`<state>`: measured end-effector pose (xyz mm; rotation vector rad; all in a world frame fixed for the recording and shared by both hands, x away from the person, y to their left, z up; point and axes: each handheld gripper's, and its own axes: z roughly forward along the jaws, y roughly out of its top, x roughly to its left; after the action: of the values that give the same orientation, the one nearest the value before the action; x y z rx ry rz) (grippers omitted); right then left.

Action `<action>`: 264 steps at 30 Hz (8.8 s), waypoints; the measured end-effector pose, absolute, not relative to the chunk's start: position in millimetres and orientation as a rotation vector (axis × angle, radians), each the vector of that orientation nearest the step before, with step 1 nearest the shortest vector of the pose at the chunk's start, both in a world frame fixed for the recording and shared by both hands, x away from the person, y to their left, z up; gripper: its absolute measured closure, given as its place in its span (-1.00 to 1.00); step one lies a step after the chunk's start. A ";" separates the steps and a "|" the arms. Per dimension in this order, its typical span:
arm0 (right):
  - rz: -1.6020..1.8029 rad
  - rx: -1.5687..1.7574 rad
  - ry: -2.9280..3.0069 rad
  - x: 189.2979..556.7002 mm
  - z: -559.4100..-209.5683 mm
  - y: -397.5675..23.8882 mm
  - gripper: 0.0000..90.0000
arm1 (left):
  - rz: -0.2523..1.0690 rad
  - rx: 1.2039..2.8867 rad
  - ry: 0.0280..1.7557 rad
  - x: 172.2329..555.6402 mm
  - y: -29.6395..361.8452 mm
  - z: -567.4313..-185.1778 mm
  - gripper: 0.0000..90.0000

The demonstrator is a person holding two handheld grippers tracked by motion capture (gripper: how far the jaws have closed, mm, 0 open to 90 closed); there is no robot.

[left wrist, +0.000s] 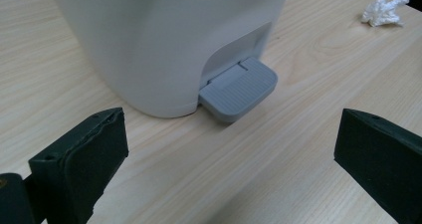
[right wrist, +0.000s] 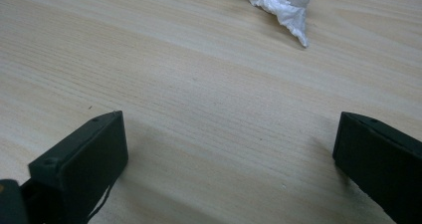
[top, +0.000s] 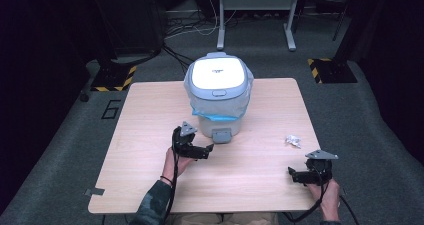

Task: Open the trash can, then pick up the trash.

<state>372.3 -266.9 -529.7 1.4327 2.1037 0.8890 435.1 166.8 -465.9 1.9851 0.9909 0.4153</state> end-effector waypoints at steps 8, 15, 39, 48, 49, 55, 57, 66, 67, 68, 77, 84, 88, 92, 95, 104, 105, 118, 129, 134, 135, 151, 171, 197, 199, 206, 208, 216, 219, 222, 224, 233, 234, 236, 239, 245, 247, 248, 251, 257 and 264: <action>0.889 1.432 2.104 372.2 -529.7 -266.9 -1.00 | 0.423 1.998 0.948 439.1 151.8 -469.7 -0.60; 0.888 1.433 2.104 372.2 -529.6 -266.9 -1.00 | 0.451 1.975 0.870 443.1 137.4 -476.4 0.39; 0.890 1.432 2.104 372.3 -529.7 -266.9 -1.00 | 0.518 2.011 0.938 464.6 112.4 -504.2 0.99; 0.888 1.433 2.104 372.2 -529.6 -266.9 -1.00 | 0.527 2.020 0.935 464.0 110.8 -507.0 1.00; 0.888 1.433 2.104 372.2 -529.6 -266.9 -1.00 | 0.527 2.020 0.935 464.0 110.8 -507.0 1.00; 0.890 1.432 2.104 372.2 -529.7 -266.9 -1.00 | 0.535 2.023 0.932 463.4 110.9 -507.6 1.00; 0.887 1.433 2.104 372.2 -529.6 -266.9 -1.00 | 0.546 2.018 0.928 463.0 110.1 -508.7 1.00; 0.888 1.432 2.104 372.2 -529.6 -266.9 -1.00 | 0.570 2.039 0.915 461.1 108.1 -509.2 1.00; 0.888 1.433 2.103 372.2 -529.7 -266.9 -1.00 | 0.569 2.035 0.913 461.4 108.5 -509.8 1.00; 0.888 1.433 2.103 372.2 -529.7 -266.9 -1.00 | 0.569 2.035 0.913 461.4 108.5 -509.8 1.00; 0.888 1.433 2.103 372.2 -529.7 -266.9 -1.00 | 0.566 2.030 0.920 461.5 108.7 -511.7 1.00; 0.888 1.433 2.103 372.2 -529.7 -266.9 -1.00 | 0.564 2.040 0.919 461.1 108.4 -513.5 1.00; 0.888 1.433 2.103 372.2 -529.6 -266.9 -1.00 | 0.563 2.033 0.924 461.3 108.1 -516.1 1.00; 0.888 1.433 2.103 372.2 -529.7 -266.9 -1.00 | 0.560 2.048 0.924 462.1 107.6 -518.6 1.00; 0.888 1.433 2.103 372.2 -529.7 -266.9 -1.00 | 0.555 2.049 0.930 462.5 107.6 -520.6 1.00; 0.888 1.433 2.103 372.2 -529.7 -266.9 -1.00 | 0.559 2.046 0.925 462.5 107.3 -521.8 1.00; 0.887 1.433 2.102 372.2 -529.7 -266.9 -1.00 | 0.561 2.043 0.926 462.5 107.3 -522.1 1.00; 0.887 1.433 2.102 372.2 -529.7 -267.0 -1.00 | 0.556 2.034 0.931 462.1 107.7 -522.5 1.00; 0.887 1.433 2.102 372.2 -529.7 -266.9 -1.00 | 0.553 2.013 0.932 461.3 108.8 -524.1 1.00; 0.887 1.433 2.102 372.2 -529.6 -267.0 -1.00 | 0.548 2.007 0.933 461.1 109.1 -524.8 1.00; 0.887 1.434 2.102 372.2 -529.6 -267.0 -1.00 | 0.546 2.010 0.934 461.1 109.4 -524.6 1.00; 0.882 1.445 2.091 372.2 -529.7 -266.7 -1.00 | 0.504 1.987 0.949 463.4 112.5 -524.8 1.00; 0.863 1.425 2.079 374.9 -511.4 -266.3 -1.00 | 0.511 1.991 0.942 462.9 111.9 -524.7 1.00; 0.873 1.404 2.134 433.1 -492.9 -263.5 -0.97 | 0.505 1.991 0.943 463.5 112.8 -524.5 1.00; 0.871 1.429 2.137 445.1 -495.6 -262.1 -0.98 | 0.500 1.987 0.946 463.5 112.7 -524.7 1.00; 0.875 1.476 2.152 465.5 -502.3 -261.5 -1.00 | 0.499 1.986 0.945 463.5 112.8 -524.7 1.00; 0.869 1.509 2.147 471.3 -505.3 -262.0 -1.00 | 0.500 1.988 0.944 463.4 112.7 -524.6 1.00; 0.857 1.490 2.128 475.7 -507.4 -260.4 -0.68 | 0.498 1.987 0.944 463.5 112.8 -524.6 1.00; 0.859 1.475 2.124 475.5 -506.9 -260.2 -0.40 | 0.495 1.989 0.942 463.7 113.1 -524.5 1.00; 0.873 1.480 2.134 474.7 -507.6 -260.8 -0.13 | 0.495 1.988 0.947 463.6 113.0 -524.5 1.00; 0.876 1.498 2.145 474.7 -509.3 -261.5 0.09 | 0.485 1.985 0.944 463.7 112.7 -524.8 1.00; 0.869 1.502 2.163 473.8 -510.2 -262.8 0.64 | 0.495 1.996 0.935 463.7 112.7 -524.6 1.00; 0.869 1.502 2.163 473.8 -510.2 -262.8 0.64 | 0.495 1.996 0.935 463.7 112.7 -524.6 1.00; 0.869 1.494 2.164 473.5 -509.6 -261.9 0.68 | 0.495 1.997 0.935 463.7 112.8 -524.6 1.00; 0.879 1.493 2.153 472.0 -506.5 -261.0 0.70 | 0.487 1.988 0.938 463.8 112.5 -524.9 1.00; 0.908 1.457 2.162 469.7 -499.0 -261.0 0.71 | 0.482 1.988 0.943 463.7 112.6 -524.8 1.00; 0.921 1.454 2.169 468.6 -497.1 -261.6 0.71 | 0.484 1.987 0.939 463.8 112.5 -524.9 1.00; 0.921 1.454 2.169 468.6 -497.1 -261.6 0.71 | 0.484 1.987 0.939 463.8 112.5 -524.9 1.00; 0.964 1.459 2.180 467.7 -493.3 -263.2 0.71 | 0.484 1.987 0.939 463.8 112.5 -524.9 1.00; 0.992 1.432 2.193 463.2 -475.5 -260.8 0.72 | 0.481 1.986 0.941 463.9 112.7 -524.9 1.00; 1.033 1.400 2.201 459.9 -459.9 -256.9 0.72 | 0.462 1.972 0.955 463.4 111.8 -525.4 1.00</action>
<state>459.9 -256.9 -459.9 1.3999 2.2015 1.0332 463.4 111.8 -525.4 1.9719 0.9553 0.4620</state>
